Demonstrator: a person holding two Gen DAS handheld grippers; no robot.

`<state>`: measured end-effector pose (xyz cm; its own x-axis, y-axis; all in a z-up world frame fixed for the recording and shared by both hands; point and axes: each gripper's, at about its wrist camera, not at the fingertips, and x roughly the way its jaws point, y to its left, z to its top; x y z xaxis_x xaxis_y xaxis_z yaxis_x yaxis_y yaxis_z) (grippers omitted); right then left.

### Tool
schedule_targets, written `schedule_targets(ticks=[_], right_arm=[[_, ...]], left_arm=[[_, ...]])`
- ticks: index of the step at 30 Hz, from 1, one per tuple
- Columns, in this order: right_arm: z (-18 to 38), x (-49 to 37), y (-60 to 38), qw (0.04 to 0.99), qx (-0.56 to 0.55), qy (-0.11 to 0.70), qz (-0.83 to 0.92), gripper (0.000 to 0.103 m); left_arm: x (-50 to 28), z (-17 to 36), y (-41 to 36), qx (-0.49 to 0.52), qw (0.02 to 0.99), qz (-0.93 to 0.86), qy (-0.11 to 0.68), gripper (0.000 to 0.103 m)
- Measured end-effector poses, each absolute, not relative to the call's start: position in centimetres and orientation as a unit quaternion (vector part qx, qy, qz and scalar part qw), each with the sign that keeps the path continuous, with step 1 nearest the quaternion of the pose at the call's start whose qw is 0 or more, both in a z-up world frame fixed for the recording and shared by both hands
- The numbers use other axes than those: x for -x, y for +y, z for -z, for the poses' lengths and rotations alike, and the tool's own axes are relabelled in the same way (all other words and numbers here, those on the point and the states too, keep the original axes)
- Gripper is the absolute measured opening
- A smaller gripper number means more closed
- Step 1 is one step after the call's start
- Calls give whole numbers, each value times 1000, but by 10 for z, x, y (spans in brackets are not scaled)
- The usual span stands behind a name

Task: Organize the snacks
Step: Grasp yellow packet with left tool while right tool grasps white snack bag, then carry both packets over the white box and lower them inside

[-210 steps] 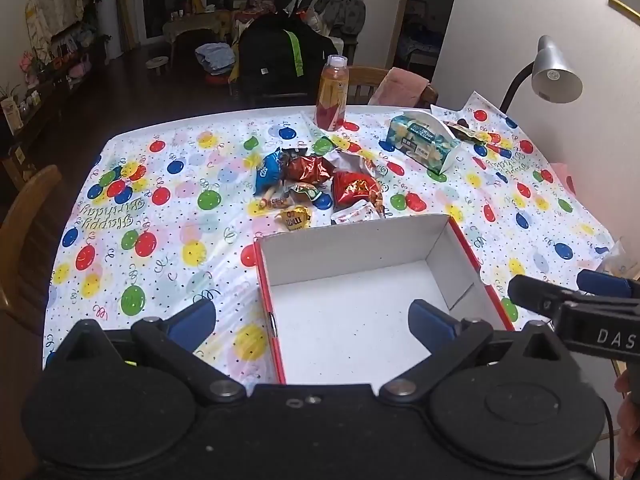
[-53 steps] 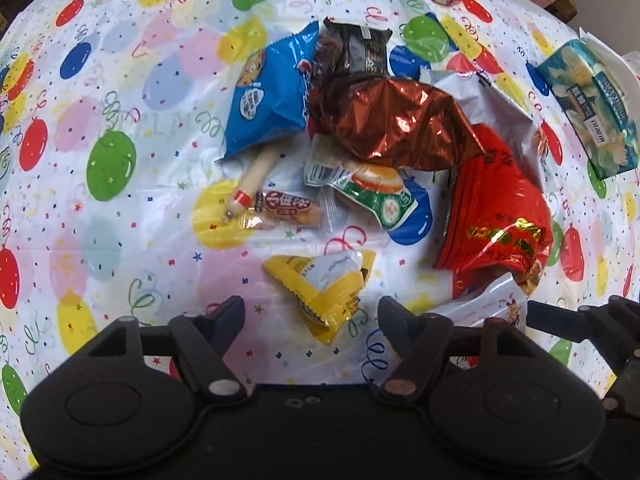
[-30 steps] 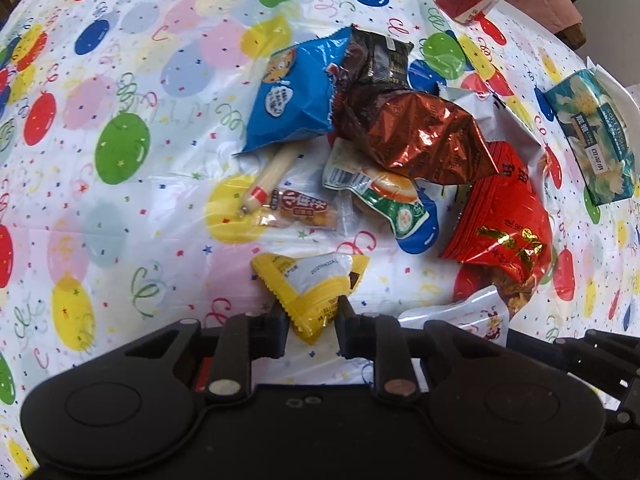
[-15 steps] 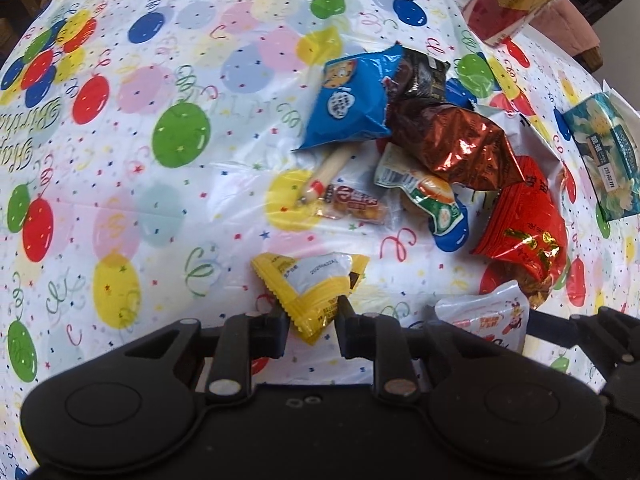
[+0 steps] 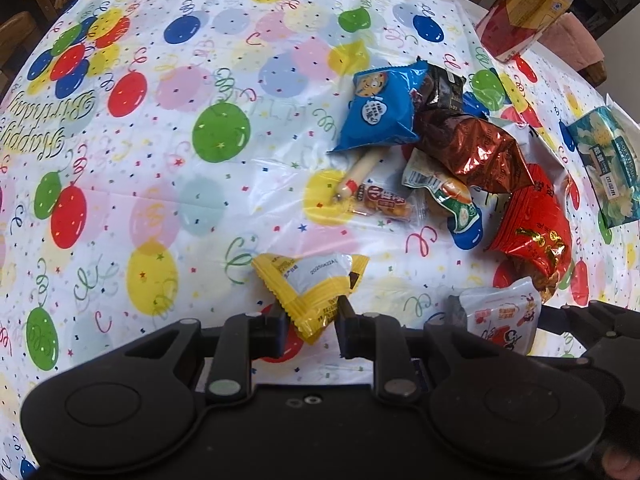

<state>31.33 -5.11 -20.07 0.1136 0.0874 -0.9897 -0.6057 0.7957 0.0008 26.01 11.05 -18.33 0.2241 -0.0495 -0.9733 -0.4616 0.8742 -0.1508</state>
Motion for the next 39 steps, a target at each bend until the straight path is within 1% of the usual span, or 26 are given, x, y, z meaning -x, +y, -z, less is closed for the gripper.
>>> schedule_targets(ticks=[2, 11, 18, 28, 33, 39], right_arm=[[196, -314, -56, 719, 200, 619, -243, 66], [160, -313, -68, 744, 145, 604, -244, 65], [114, -307, -86, 778, 115, 570, -236, 65], [53, -272, -113, 813, 98, 529, -224, 65], [41, -250, -126, 815, 97, 527, -222, 65], [41, -221, -145, 810, 95, 536, -217, 65]], left_arm=[[-257, 180, 113, 213, 757, -134, 604, 20], [-248, 160, 116, 196, 775, -108, 592, 20], [-237, 125, 108, 163, 799, -64, 575, 20], [-209, 78, 88, 121, 825, -6, 552, 20], [-194, 60, 70, 96, 831, 36, 548, 20], [-176, 56, 43, 71, 827, 81, 551, 20]])
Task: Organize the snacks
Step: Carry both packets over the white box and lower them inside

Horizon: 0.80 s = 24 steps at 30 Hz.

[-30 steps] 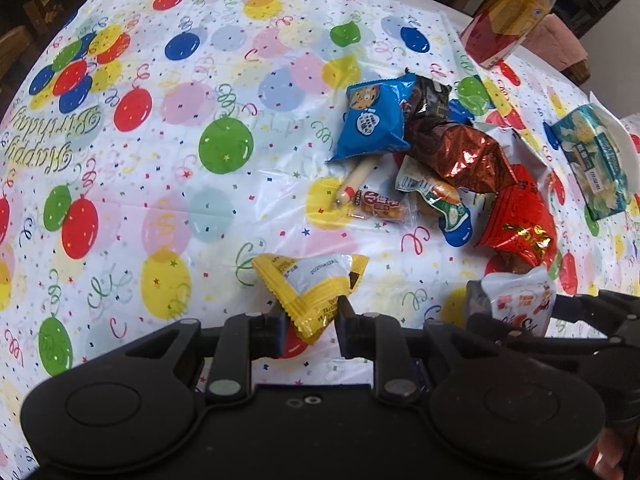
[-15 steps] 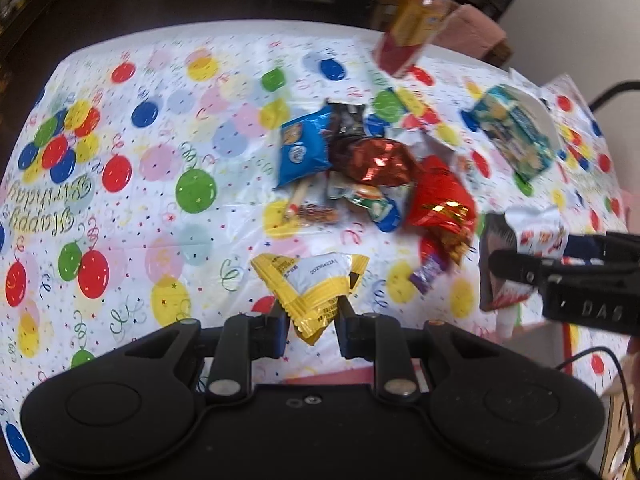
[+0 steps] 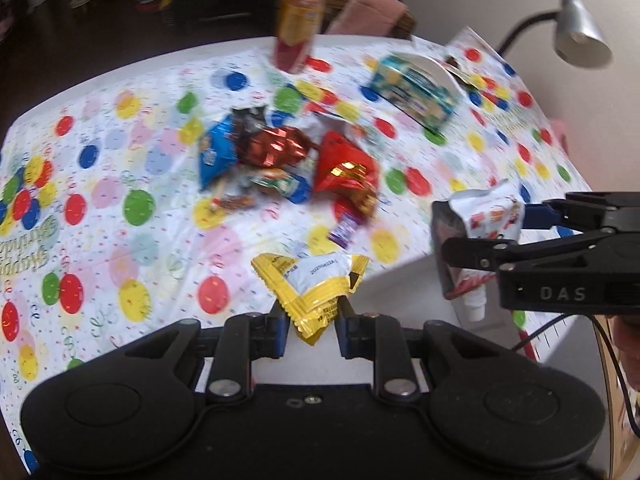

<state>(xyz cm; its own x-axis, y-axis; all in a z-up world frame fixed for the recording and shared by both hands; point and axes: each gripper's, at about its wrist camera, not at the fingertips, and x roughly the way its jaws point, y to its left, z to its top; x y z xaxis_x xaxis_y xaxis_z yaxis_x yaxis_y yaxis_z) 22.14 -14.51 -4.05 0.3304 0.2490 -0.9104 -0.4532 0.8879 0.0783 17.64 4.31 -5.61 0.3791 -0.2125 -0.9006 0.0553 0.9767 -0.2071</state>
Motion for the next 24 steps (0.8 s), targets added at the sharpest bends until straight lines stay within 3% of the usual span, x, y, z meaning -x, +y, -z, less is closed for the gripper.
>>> schedule_targets(ticks=[9, 24], right_arm=[[63, -188, -168, 795, 94, 562, -206, 65], [140, -161, -177, 754, 102, 621, -187, 65]], left_arm=[[-150, 72, 3, 32, 814, 126, 566, 20], [-128, 149, -23, 0, 766, 128, 630, 20]])
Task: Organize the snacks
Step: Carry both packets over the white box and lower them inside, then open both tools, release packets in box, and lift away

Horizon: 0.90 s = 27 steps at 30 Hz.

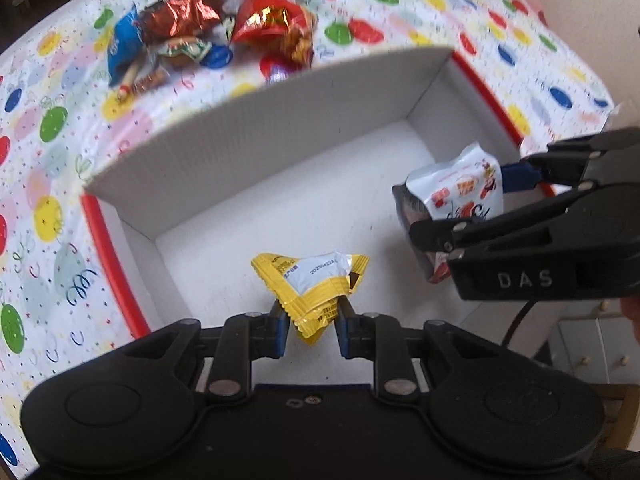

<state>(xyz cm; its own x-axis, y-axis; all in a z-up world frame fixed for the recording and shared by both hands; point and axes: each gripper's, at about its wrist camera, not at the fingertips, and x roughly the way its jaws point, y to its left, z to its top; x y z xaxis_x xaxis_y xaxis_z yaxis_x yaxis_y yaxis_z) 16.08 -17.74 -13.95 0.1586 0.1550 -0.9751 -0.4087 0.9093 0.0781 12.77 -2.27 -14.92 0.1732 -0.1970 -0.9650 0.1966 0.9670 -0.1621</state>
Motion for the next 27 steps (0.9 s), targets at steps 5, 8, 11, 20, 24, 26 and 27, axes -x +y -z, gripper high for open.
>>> schedule_targets(ticks=[5, 8, 11, 20, 24, 26, 27], right_arm=[[158, -161, -180, 740, 97, 641, -178, 65], [165, -159, -178, 735, 96, 648, -176, 66], [172, -159, -177, 728, 93, 657, -172, 66], [184, -157, -180, 718, 83, 671, -167, 66], [185, -156, -181, 719, 76, 672, -164, 66], [185, -155, -181, 721, 77, 669, -162, 66], [184, -154, -180, 722, 77, 669, -161, 66]], left_arm=[[-124, 166, -28, -4, 752, 128, 646, 20], [-123, 173, -30, -5, 748, 125, 652, 20], [-121, 178, -34, -14, 744, 126, 656, 21], [-116, 189, -37, -21, 737, 124, 664, 25], [-114, 187, -38, -27, 744, 125, 656, 29], [-112, 186, -38, -27, 746, 126, 653, 31], [-111, 184, -38, -27, 748, 127, 651, 32]])
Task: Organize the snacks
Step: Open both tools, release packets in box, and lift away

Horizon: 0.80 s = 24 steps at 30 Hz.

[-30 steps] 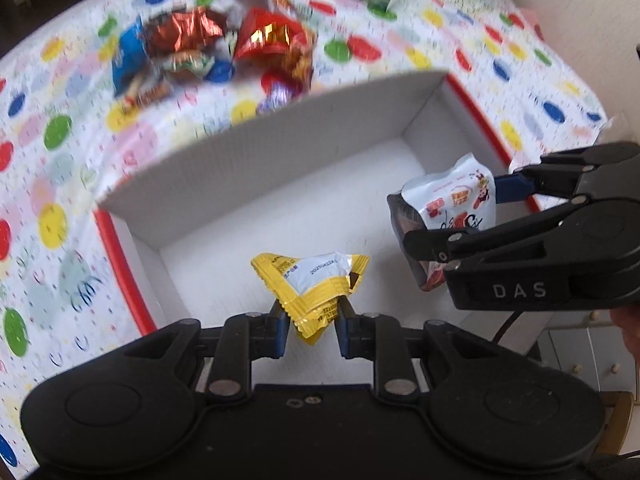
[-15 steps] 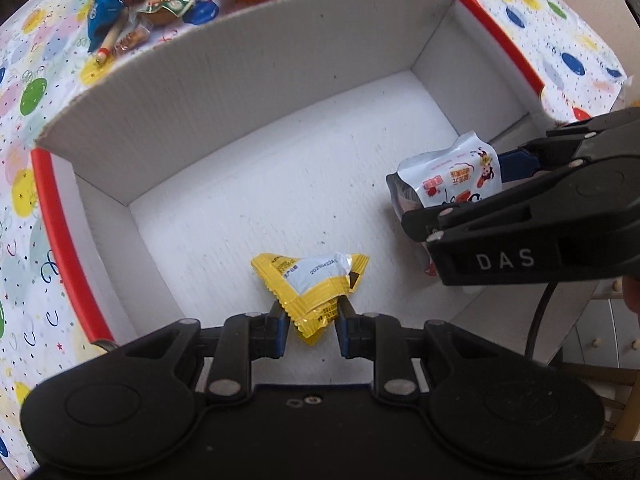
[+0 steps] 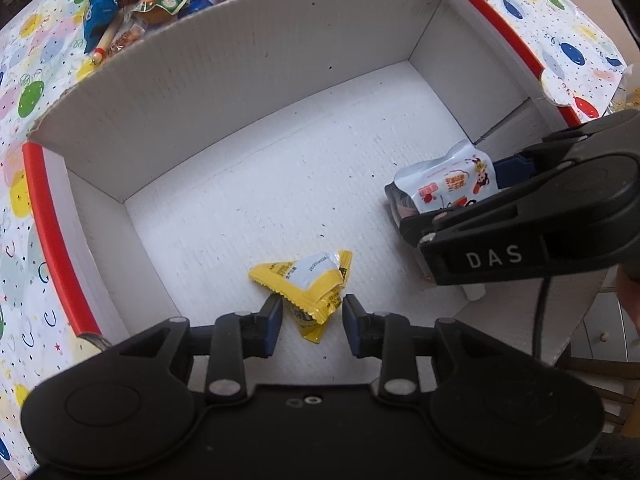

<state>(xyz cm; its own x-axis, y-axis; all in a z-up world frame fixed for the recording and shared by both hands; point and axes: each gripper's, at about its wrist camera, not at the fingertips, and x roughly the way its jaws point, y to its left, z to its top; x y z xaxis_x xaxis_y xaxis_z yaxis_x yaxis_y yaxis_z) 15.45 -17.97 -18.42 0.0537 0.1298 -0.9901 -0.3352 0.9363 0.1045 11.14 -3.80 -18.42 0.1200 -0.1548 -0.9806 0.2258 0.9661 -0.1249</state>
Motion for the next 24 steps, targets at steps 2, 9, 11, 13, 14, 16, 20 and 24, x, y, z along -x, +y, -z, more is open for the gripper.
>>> schedule_targets(ticks=[2, 9, 11, 13, 14, 16, 20, 24], right_arm=[[184, -152, -180, 725, 76, 666, -158, 66], [168, -145, -183, 741, 59, 647, -170, 79], [159, -141, -184, 748, 56, 638, -176, 82], [146, -140, -184, 761, 60, 622, -175, 90], [139, -139, -185, 768, 60, 613, -175, 96], [125, -139, -188, 777, 51, 602, -177, 99], [96, -138, -190, 797, 49, 576, -175, 99], [67, -140, -188, 813, 55, 549, -187, 99]], left_arm=[[-109, 181, -39, -31, 752, 130, 645, 42], [-94, 157, -36, -46, 777, 139, 613, 63], [-91, 147, -32, -45, 785, 140, 602, 65], [-89, 138, -31, -40, 792, 146, 591, 67], [-87, 132, -29, -38, 797, 147, 584, 69], [-84, 120, -27, -34, 808, 148, 569, 74], [-81, 94, -15, -23, 830, 147, 538, 81], [-83, 73, -3, -17, 852, 134, 505, 87]])
